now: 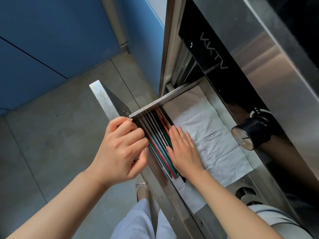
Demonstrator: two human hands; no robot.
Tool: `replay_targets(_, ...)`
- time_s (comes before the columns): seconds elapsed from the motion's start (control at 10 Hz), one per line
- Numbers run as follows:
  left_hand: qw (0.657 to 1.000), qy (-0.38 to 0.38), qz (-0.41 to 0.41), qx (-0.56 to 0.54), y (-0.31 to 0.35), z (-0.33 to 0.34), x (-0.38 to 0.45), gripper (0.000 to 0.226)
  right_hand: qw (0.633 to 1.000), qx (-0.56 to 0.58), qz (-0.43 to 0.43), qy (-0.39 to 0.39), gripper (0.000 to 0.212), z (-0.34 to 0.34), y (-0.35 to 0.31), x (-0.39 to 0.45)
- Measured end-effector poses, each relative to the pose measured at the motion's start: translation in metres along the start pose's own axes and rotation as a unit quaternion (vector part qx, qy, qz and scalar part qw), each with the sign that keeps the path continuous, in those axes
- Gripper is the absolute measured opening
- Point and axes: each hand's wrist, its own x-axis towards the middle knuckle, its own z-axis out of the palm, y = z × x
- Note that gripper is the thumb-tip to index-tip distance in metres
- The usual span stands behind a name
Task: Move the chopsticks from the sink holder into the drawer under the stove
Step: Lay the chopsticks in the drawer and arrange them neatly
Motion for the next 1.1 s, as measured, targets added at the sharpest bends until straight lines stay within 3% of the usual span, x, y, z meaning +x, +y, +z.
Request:
replay_targets(0.1,1.0,0.004,-0.004,-0.002,0.0,0.0,0.0,0.04,0.997,-0.034,-0.015,-0.066,0.064,0.007,0.01,-0.013)
replay_targets(0.2,1.0,0.007,-0.005,-0.002,0.0,0.0,0.001,0.042,0.995,-0.064,-0.021,-0.071,0.067,0.007,0.011,-0.001)
replay_targets(0.4,1.0,0.004,-0.004,0.002,0.001,0.0,0.001,0.043,0.992,-0.111,-0.022,-0.061,0.069,0.001,0.002,0.03)
replay_targets(0.6,1.0,0.001,-0.001,0.006,0.002,-0.001,0.0,0.042,0.998,-0.059,0.005,-0.024,0.064,-0.005,0.004,0.024)
replay_targets(0.8,1.0,0.004,-0.003,0.005,0.003,-0.001,0.001,0.042,0.996,-0.074,0.01,-0.049,0.061,-0.002,0.013,0.016)
replay_targets(1.1,1.0,0.009,-0.001,0.011,0.002,0.0,0.001,0.042,0.995,-0.089,0.016,-0.045,0.051,-0.018,0.002,0.072)
